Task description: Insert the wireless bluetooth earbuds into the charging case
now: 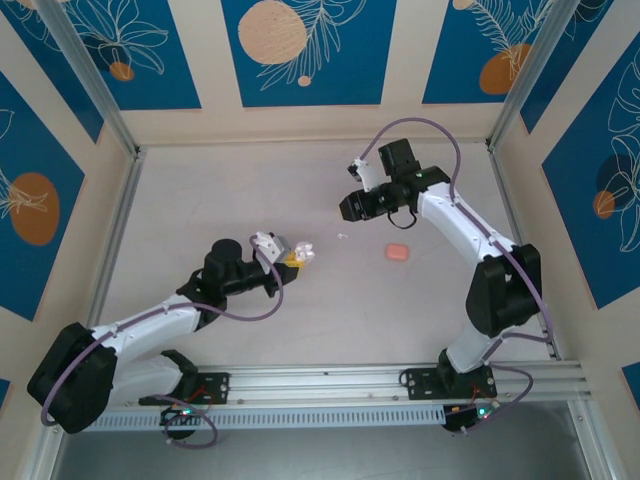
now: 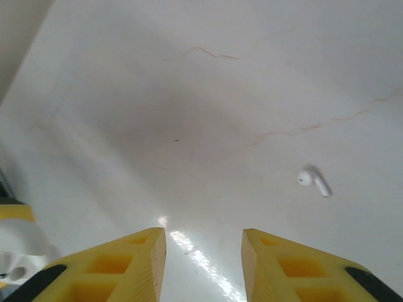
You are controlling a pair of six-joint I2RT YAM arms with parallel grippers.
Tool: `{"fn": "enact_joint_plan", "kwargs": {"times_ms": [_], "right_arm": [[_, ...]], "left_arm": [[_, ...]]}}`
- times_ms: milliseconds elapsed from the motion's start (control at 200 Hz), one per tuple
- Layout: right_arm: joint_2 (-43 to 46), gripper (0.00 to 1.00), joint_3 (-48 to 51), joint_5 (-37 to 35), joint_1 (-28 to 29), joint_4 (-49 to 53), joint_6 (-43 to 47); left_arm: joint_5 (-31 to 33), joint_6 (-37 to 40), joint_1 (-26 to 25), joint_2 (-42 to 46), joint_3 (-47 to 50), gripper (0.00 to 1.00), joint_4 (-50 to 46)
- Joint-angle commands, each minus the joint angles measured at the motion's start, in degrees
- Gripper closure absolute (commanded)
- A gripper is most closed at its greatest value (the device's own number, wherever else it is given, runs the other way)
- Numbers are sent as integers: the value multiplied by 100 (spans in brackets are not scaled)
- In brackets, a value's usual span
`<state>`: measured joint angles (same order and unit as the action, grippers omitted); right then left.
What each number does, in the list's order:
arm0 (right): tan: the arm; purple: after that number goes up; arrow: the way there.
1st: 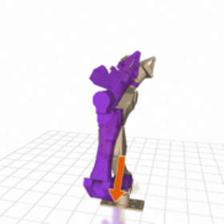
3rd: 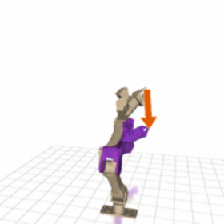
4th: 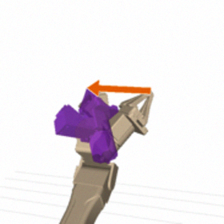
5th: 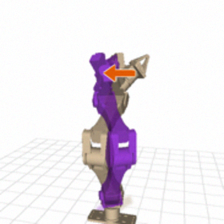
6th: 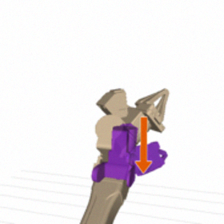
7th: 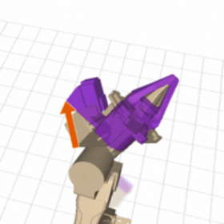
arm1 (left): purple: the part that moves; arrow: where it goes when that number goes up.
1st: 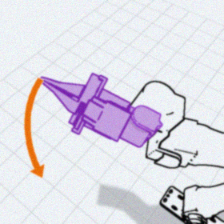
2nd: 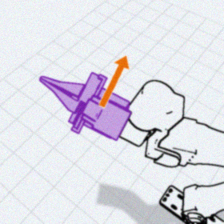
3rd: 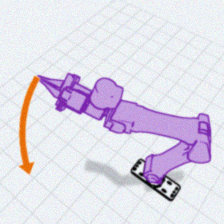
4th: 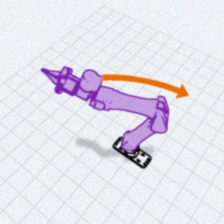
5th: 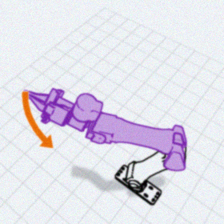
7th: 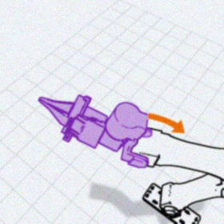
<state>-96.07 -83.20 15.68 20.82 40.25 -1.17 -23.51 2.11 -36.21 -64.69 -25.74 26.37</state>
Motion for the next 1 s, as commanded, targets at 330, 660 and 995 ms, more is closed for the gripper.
{"fn": "enact_joint_plan", "kwargs": {"times_ms": [330,660,995], "right_arm": [[-1724,60,-1335,-692,-60,924,773],[-2827,57,-2234,-795,-60,1354,1024],[-3463,56,-2560,-843,-68,1617,1137]], "left_arm": [[232,79,-59,110,69,83,-203],[356,33,-59,173,51,82,-325],[359,1,-60,158,60,82,-334]]}}
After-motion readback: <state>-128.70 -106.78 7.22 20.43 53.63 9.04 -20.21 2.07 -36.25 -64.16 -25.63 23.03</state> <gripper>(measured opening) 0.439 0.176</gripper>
